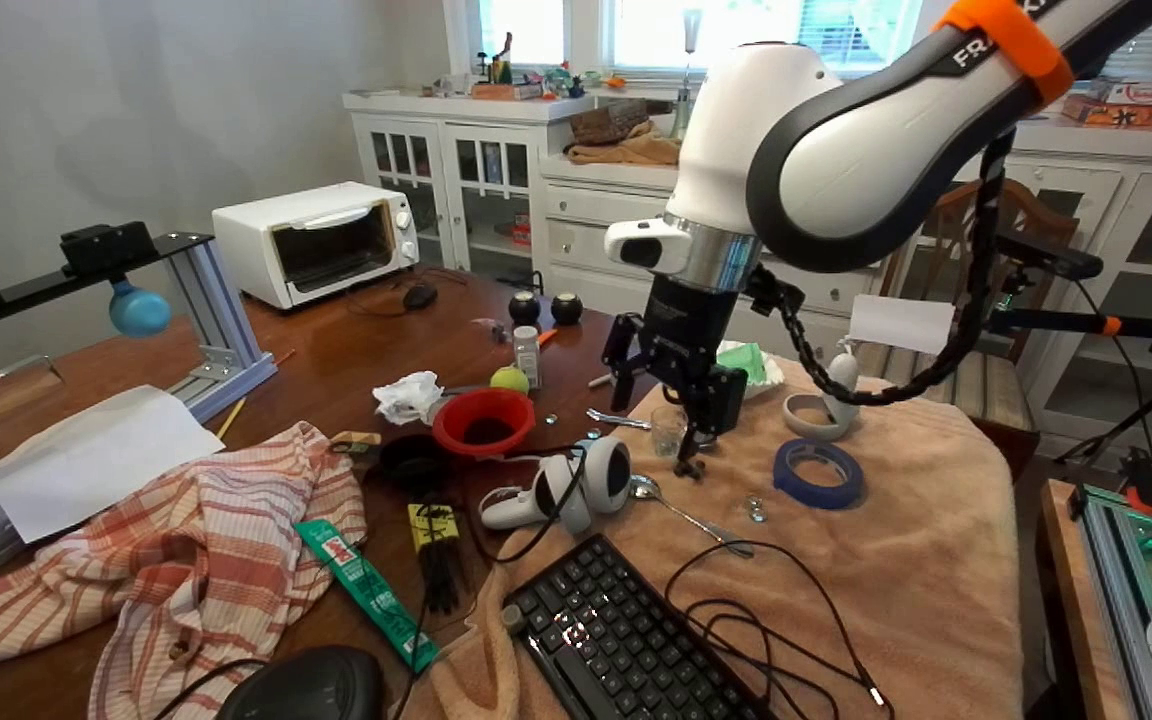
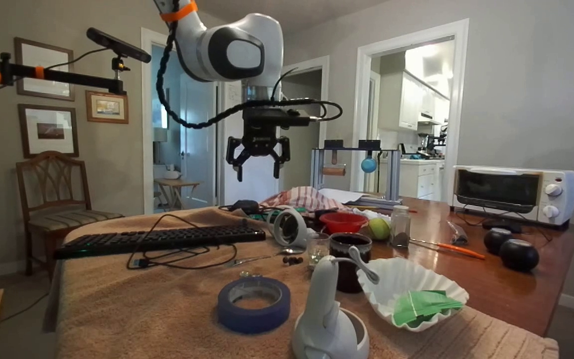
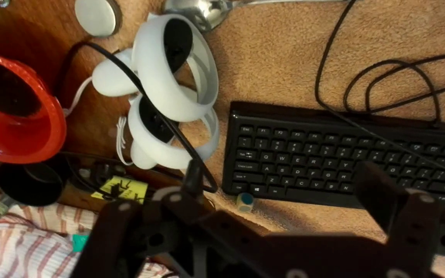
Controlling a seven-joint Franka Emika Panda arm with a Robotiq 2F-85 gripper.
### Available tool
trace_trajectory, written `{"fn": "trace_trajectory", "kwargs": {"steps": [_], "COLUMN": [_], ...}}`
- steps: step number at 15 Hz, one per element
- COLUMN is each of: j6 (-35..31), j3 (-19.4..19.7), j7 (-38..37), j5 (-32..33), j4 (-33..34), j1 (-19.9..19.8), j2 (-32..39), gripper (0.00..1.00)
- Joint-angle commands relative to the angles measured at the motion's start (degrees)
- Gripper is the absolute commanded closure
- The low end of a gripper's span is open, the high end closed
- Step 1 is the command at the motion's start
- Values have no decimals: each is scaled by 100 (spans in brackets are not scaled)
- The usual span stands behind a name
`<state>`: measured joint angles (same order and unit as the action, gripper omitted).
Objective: Move the cable from the white object to the left
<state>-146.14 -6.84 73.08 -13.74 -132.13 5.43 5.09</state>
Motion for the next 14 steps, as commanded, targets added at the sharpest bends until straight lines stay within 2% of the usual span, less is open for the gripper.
{"fn": "trace_trajectory", "kwargs": {"steps": [1, 7, 11, 12, 14], "j6": [-196, -848, -1411, -1166, -1299], "j3": [-167, -378, -280, -447, -440], "j7": [624, 1227, 981, 973, 965], "j5": [446, 1527, 2377, 2115, 2288], "j4": [482, 892, 982, 858, 899], "j1": [3, 11, 126, -37, -28], "j2": [590, 1350, 1731, 1498, 1637], "gripper": [0, 0, 0, 0, 0]}}
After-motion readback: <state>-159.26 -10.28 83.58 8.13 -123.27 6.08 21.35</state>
